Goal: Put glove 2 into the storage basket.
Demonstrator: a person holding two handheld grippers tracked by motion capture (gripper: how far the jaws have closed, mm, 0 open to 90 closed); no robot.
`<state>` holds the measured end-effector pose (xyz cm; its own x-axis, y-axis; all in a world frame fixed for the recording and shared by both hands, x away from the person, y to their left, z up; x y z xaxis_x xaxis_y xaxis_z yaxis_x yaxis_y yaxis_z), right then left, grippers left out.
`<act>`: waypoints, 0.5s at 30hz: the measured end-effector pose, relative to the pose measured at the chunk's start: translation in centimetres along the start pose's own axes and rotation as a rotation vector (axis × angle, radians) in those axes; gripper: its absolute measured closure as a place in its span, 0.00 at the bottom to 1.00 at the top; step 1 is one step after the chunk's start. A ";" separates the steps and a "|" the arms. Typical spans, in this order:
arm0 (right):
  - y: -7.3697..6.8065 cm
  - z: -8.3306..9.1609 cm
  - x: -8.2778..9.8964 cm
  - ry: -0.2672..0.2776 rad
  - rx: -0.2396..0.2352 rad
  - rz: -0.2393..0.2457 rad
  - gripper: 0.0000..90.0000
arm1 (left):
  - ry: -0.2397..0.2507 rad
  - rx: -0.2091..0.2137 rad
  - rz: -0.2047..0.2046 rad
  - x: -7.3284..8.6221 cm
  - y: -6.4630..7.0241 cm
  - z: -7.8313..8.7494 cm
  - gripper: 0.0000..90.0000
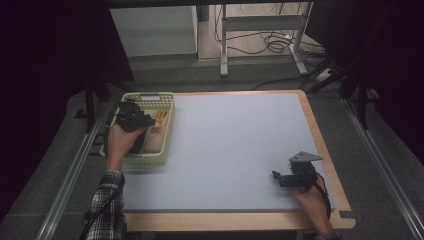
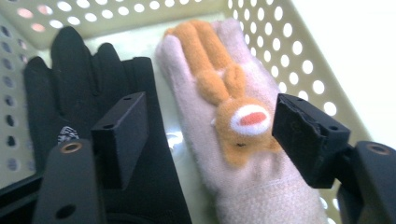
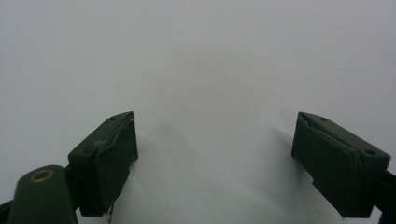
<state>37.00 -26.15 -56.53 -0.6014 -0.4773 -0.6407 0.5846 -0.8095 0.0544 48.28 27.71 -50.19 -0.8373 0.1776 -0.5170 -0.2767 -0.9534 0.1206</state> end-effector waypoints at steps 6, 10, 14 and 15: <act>0.0 0.0 0.0 0.000 0.001 0.001 0.15 | 0.019 -0.020 -0.020 0.2 0.3 0.8 0.17; 0.0 0.0 0.0 0.000 0.001 0.001 0.15 | 0.048 -0.006 -0.036 0.3 1.0 1.7 0.10; 0.0 0.0 0.0 0.000 0.001 0.000 0.15 | 0.069 0.032 -0.083 0.6 2.6 2.8 0.05; 0.0 0.0 0.0 -0.002 0.001 0.001 0.15 | 0.072 0.034 -0.097 0.7 3.1 3.1 0.04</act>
<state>36.99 -26.16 -56.52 -0.6021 -0.4790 -0.6388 0.5847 -0.8093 0.0557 45.40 25.61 -47.57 -0.7698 0.2497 -0.5874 -0.3720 -0.9233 0.0951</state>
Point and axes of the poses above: each handheld gripper's, and its own axes: z roughly backward along the jaws, x roughly out of its underside, y roughly to its right, the point moved 5 cm from there along -z, roughly forward along the jaws, and after that the axes turned 7 degrees about -y, right-handed, at the moved point
